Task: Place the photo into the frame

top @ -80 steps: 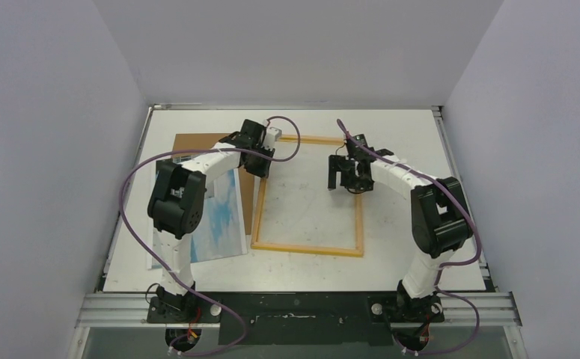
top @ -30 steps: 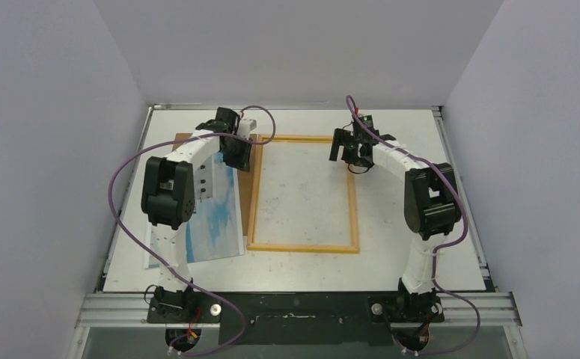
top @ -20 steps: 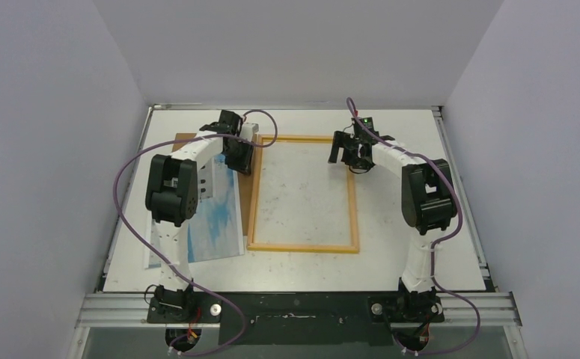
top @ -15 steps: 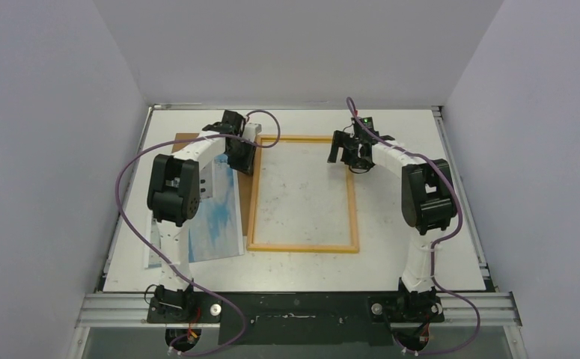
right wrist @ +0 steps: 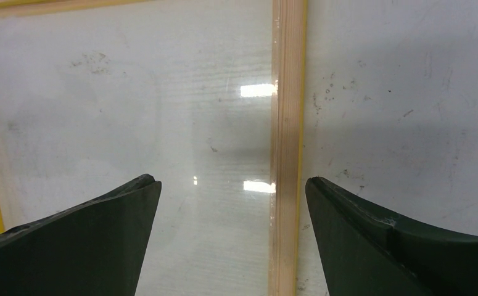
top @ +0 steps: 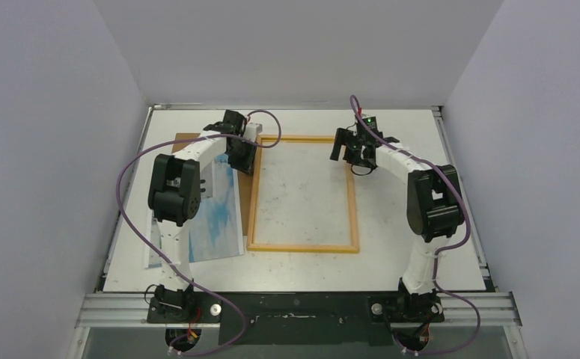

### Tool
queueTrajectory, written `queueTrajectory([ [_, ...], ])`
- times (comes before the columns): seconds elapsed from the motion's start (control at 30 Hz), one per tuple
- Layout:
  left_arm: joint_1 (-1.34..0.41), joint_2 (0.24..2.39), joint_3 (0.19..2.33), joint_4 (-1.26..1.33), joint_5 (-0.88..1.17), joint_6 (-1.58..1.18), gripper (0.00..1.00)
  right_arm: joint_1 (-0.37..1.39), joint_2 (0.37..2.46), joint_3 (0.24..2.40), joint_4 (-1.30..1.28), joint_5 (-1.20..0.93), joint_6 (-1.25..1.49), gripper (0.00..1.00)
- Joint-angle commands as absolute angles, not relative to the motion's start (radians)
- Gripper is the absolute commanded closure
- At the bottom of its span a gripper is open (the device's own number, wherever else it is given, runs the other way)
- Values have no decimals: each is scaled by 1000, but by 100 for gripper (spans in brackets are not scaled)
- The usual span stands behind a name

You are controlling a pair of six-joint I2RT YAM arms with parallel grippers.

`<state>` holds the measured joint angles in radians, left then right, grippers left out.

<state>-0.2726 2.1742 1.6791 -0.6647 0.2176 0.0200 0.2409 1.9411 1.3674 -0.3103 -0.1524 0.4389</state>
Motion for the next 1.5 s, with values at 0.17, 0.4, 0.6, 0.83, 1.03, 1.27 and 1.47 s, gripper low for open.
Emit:
queueTrajectory([
  [0.17, -279, 2171, 1709, -657, 225, 26, 81, 237, 1908, 1348, -229, -230, 474, 6],
  [0.4, -279, 2171, 1709, -655, 227, 26, 81, 236, 1936, 1351, -225, -260, 480, 5],
  [0.6, -279, 2170, 1712, -654, 233, 25, 81, 236, 1955, 1355, -235, -268, 482, 5],
  [0.83, -281, 2167, 1713, -655, 235, 25, 81, 236, 1959, 1345, -233, -272, 488, 5],
  [1.03, -282, 2166, 1713, -654, 236, 25, 82, 236, 1969, 1340, -221, -291, 501, 4],
  [1.27, -284, 2169, 1713, -652, 239, 26, 82, 241, 1981, 1335, -199, -321, 522, 4],
  [1.47, -287, 2179, 1716, -650, 243, 24, 82, 261, 1986, 1325, -166, -358, 548, 3],
])
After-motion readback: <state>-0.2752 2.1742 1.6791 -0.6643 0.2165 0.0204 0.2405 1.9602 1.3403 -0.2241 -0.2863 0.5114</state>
